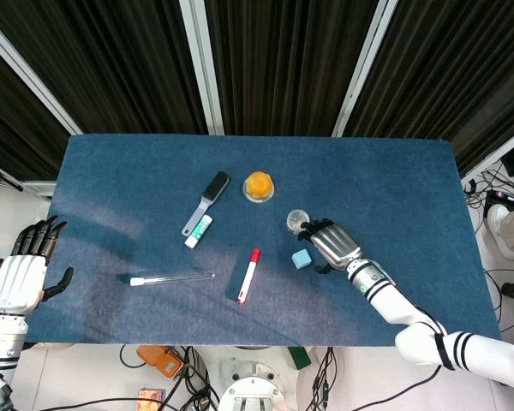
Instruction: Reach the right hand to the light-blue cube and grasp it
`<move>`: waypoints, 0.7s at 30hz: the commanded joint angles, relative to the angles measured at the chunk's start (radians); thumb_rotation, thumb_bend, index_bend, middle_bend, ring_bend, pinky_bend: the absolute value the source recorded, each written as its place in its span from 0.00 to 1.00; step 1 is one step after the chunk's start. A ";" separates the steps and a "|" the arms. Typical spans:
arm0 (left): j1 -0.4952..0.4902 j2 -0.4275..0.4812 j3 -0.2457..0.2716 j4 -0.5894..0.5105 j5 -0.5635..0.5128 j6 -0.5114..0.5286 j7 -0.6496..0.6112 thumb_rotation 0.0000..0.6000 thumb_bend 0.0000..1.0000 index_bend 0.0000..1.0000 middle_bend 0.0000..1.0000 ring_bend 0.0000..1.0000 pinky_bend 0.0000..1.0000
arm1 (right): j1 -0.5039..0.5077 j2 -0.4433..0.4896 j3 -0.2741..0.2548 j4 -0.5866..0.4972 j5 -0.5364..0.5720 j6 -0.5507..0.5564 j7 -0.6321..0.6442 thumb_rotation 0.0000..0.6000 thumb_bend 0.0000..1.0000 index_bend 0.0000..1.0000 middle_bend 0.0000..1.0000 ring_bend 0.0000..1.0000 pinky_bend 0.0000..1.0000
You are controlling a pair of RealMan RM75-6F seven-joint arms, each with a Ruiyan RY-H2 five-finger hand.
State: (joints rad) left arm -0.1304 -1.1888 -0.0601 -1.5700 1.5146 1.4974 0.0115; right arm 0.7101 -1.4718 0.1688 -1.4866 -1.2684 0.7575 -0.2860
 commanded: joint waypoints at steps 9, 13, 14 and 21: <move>0.000 0.003 -0.001 0.002 -0.002 -0.002 -0.008 1.00 0.33 0.07 0.00 0.00 0.08 | 0.050 -0.080 -0.010 0.084 0.037 -0.020 0.013 1.00 0.29 0.45 0.24 0.26 0.26; -0.001 0.003 0.001 0.002 0.002 -0.002 -0.008 1.00 0.33 0.08 0.00 0.00 0.08 | 0.057 -0.092 -0.019 0.092 0.028 -0.015 0.027 1.00 0.29 0.53 0.24 0.26 0.26; -0.001 0.003 0.002 0.002 0.002 -0.003 -0.008 1.00 0.33 0.08 0.00 0.00 0.08 | 0.059 -0.093 -0.021 0.091 0.023 -0.016 0.036 1.00 0.29 0.55 0.24 0.26 0.26; 0.000 0.004 0.001 0.002 0.002 -0.001 -0.009 1.00 0.33 0.08 0.00 0.00 0.08 | 0.061 -0.088 -0.026 0.089 -0.001 0.010 0.070 1.00 0.30 0.67 0.24 0.27 0.26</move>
State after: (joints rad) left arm -0.1309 -1.1851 -0.0587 -1.5683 1.5168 1.4964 0.0024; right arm 0.7720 -1.5620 0.1422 -1.3964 -1.2657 0.7612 -0.2198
